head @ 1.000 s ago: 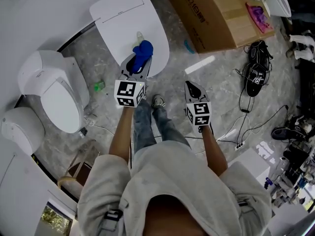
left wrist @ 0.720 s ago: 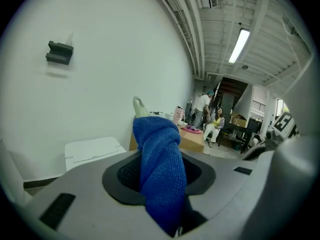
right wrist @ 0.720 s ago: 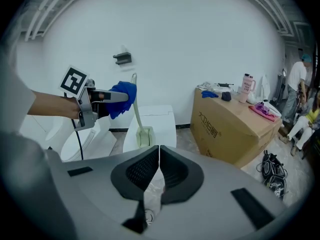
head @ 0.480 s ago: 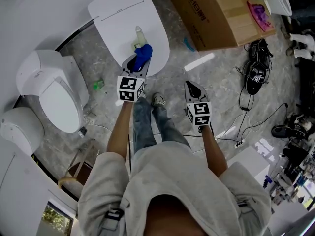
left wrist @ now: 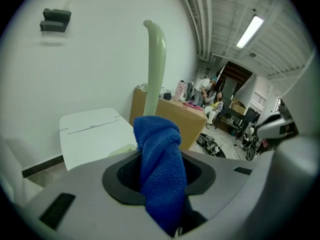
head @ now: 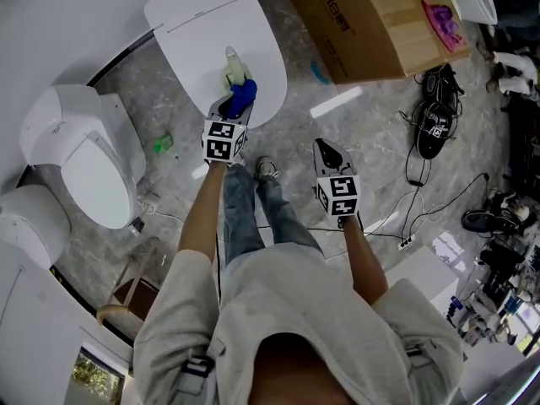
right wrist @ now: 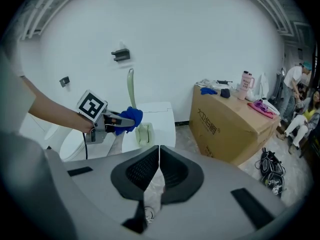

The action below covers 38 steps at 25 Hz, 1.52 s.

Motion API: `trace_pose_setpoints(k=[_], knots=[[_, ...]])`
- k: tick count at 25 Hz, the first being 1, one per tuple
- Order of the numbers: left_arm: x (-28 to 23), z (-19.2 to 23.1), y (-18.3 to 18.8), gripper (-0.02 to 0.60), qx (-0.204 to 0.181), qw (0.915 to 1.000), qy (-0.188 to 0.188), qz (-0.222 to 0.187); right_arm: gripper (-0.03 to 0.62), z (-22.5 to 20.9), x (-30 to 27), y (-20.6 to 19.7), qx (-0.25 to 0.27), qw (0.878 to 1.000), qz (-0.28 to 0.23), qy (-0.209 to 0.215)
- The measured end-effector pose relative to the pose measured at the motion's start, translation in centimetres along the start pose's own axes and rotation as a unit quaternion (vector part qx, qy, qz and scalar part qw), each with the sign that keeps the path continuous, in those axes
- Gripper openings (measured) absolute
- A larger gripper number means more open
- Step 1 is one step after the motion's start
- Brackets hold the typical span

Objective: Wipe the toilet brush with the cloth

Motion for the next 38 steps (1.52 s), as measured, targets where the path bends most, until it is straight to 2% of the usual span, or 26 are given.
trace_pose_setpoints(k=[7,11,23,28,38], knots=[[-1.8,0.9,-2.1,0.163,0.001,0.9984,0.0,0.056,0.032,0.4,0.0,-0.2,0.002,1.0,0.002,0.001],[-1.4,0.5,-2.1,0.163,-0.005,0.9986,-0.003,0.053,0.032,0.9,0.1,-0.3,0.003,1.0,0.002,0.001],[3.4,-4.9,1.6,0.163,-0.006,0.9986,-0.004,-0.052,0.032,1.5,0.3,-0.3,0.004,1.0,-0.007,0.008],[4.9,-7.0,4.8,0.163,0.001,0.9958,0.031,-0.086,0.032,1.4,0.7,-0.5,0.003,1.0,-0.011,0.008],[8.1,-7.2,13.7,0.163,-0.006,0.9786,0.049,-0.2,0.032,1.0,1.2,-0.6,0.002,1.0,-0.016,0.006]])
Point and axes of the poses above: the fingertips, and each gripper's own axes: x backward along the fingers, z to its left, y out of its top, the point moved 6 cm from there along x, backward along the fingers
